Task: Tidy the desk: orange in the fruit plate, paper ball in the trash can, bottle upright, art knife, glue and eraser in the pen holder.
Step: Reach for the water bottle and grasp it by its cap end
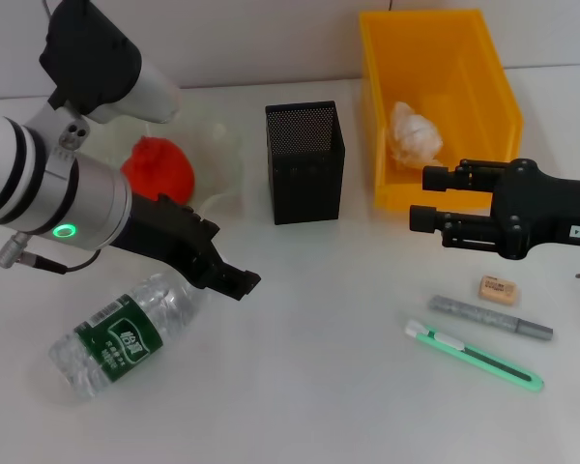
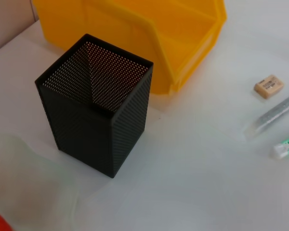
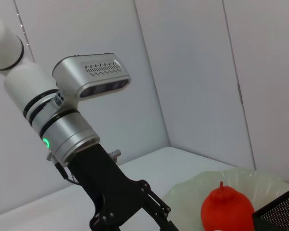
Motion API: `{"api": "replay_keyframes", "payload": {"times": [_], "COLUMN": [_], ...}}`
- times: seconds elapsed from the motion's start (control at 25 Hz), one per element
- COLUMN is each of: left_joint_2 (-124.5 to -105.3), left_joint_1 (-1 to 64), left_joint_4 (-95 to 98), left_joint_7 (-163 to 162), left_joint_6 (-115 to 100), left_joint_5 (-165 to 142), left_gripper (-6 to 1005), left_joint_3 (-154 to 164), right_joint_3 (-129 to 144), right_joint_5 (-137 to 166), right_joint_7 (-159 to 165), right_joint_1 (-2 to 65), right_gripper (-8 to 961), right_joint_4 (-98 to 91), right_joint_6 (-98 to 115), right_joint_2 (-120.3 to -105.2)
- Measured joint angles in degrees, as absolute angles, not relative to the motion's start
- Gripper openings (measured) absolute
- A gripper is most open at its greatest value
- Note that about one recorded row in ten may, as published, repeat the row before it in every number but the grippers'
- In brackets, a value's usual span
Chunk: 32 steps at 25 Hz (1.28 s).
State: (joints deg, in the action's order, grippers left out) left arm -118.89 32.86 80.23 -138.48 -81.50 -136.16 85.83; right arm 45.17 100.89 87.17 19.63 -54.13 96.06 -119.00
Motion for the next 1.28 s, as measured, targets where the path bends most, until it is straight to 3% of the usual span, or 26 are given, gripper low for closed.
{"api": "replay_keyframes", "payload": {"times": [1.28], "left_joint_2": [-119.08], "left_joint_1": [36.81], "left_joint_4": [72.66], "left_joint_7": [-141.28], "left_joint_6": [-74.50], "left_joint_5": [-142.90], "left_gripper": [862], "left_joint_3": [90.67], "right_joint_3": [44.73], "right_joint_5": [100.89], "right_joint_7": [86.39], "right_joint_1": [19.60], "right_gripper": [636], "right_joint_4": [-53.55], "right_joint_6": [95.93], "right_joint_2": [-118.92]}}
